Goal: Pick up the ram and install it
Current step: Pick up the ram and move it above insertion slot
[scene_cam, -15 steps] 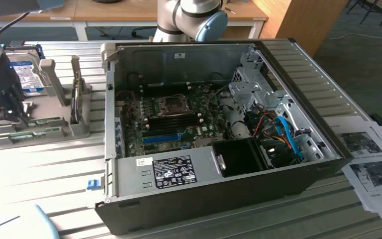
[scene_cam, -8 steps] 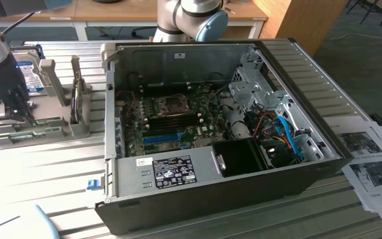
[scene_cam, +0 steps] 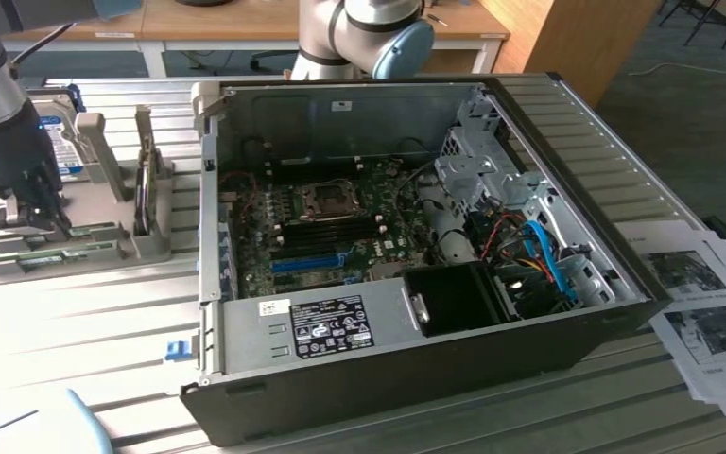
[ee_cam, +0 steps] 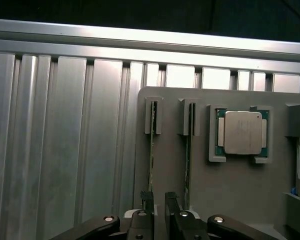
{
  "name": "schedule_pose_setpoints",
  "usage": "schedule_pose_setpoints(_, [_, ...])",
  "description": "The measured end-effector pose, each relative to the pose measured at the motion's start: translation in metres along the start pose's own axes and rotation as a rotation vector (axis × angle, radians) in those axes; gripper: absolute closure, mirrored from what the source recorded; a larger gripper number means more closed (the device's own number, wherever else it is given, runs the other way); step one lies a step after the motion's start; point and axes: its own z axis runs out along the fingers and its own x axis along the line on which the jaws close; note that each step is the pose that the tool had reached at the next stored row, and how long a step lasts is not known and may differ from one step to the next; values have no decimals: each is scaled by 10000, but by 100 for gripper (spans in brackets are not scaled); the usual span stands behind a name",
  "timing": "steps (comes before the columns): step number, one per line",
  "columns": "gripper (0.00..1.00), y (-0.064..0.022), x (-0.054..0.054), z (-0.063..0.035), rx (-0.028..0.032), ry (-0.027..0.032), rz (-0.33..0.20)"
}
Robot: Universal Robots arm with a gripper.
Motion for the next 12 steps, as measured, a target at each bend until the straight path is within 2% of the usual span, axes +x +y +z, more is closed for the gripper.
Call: schedule_pose_setpoints(12, [77, -2, 1, 68, -2, 1, -1])
